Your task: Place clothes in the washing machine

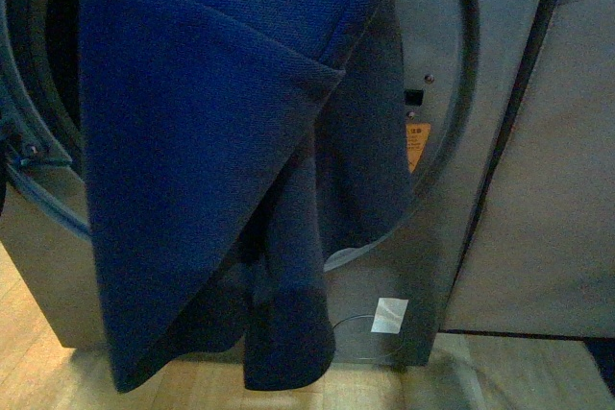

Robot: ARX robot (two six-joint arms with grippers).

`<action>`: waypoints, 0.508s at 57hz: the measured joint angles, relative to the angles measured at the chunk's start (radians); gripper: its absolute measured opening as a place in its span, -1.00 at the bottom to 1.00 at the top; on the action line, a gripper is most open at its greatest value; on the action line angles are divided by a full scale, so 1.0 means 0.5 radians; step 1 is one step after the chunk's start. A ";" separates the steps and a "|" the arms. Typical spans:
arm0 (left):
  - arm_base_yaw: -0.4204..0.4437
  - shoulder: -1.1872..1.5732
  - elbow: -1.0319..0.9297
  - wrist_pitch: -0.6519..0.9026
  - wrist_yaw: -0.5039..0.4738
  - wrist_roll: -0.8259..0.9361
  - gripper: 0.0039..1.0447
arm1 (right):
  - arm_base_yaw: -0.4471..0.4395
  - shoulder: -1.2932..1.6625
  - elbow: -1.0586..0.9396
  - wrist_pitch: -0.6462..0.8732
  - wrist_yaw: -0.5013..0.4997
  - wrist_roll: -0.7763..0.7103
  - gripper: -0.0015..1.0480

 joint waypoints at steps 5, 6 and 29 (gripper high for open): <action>-0.076 0.034 0.051 -0.027 -0.134 0.048 0.88 | 0.000 0.000 0.000 0.000 0.001 0.000 -0.89; -0.097 0.046 0.065 -0.026 -0.167 0.052 0.88 | 0.000 0.000 0.000 0.000 0.001 0.000 -0.89; -0.338 0.237 0.233 -0.214 -0.726 0.417 0.88 | 0.000 -0.001 0.000 0.000 0.005 -0.001 -0.89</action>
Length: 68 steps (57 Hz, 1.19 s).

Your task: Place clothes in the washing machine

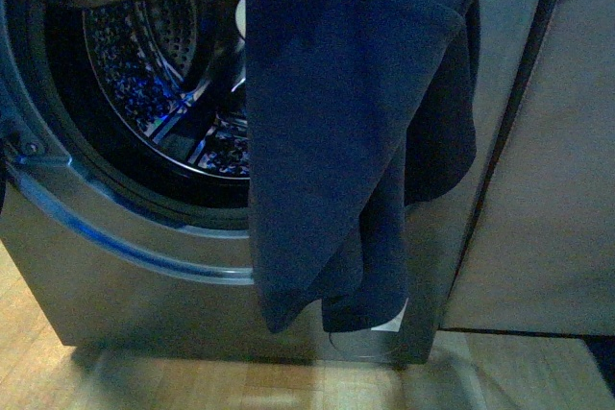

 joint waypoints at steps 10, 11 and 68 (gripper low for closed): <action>-0.052 0.120 0.055 0.260 -0.234 -0.141 0.88 | -0.001 0.000 0.000 0.000 0.001 0.001 -0.89; -0.063 0.125 0.063 0.282 -0.251 -0.171 0.88 | -0.001 0.000 0.000 0.000 0.001 0.001 -0.89; -0.114 0.177 0.248 -0.111 -1.255 -0.347 -0.54 | -0.002 -0.019 0.000 0.005 0.001 -0.001 0.17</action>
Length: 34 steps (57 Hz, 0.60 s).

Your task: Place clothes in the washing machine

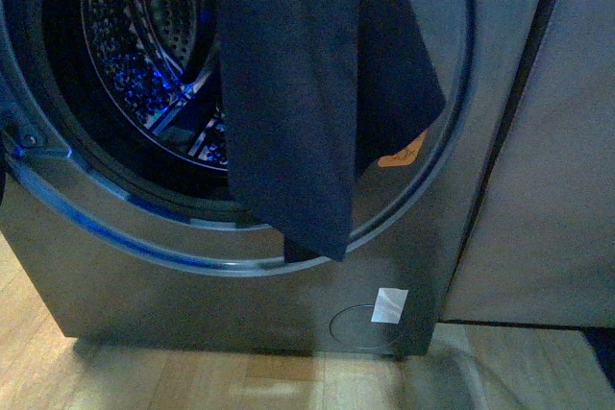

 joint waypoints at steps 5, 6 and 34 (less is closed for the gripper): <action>0.027 -0.027 -0.040 0.017 0.012 0.000 -0.76 | 0.002 0.000 0.000 0.001 0.000 0.000 0.40; 0.031 -0.030 -0.046 0.019 0.015 -0.001 -0.78 | 0.002 0.000 0.000 0.001 -0.001 0.000 0.43; 0.182 -0.087 -0.193 0.049 0.055 -0.014 -0.86 | 0.076 -0.189 -0.234 -0.318 0.542 0.072 0.86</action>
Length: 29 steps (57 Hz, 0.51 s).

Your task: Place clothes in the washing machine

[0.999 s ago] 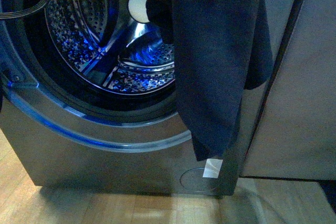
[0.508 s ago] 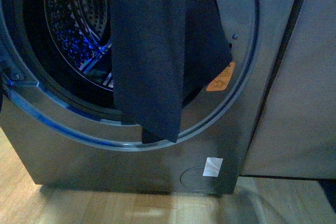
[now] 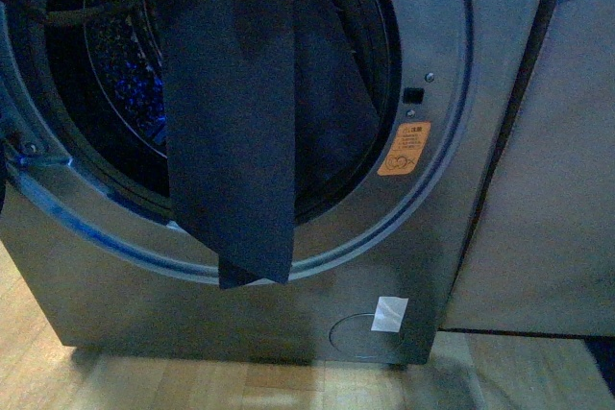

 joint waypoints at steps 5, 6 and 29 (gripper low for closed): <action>0.043 0.000 -0.005 0.000 0.018 0.001 -0.86 | 0.014 -0.213 -0.328 -0.017 -0.004 0.079 0.86; 0.054 0.000 -0.005 0.000 0.021 0.001 -0.86 | 0.017 -0.281 -0.430 -0.011 -0.012 0.109 0.86; 0.131 0.065 -0.005 0.029 0.043 0.071 -0.86 | 0.018 -1.044 -1.459 -0.028 -0.130 0.552 0.86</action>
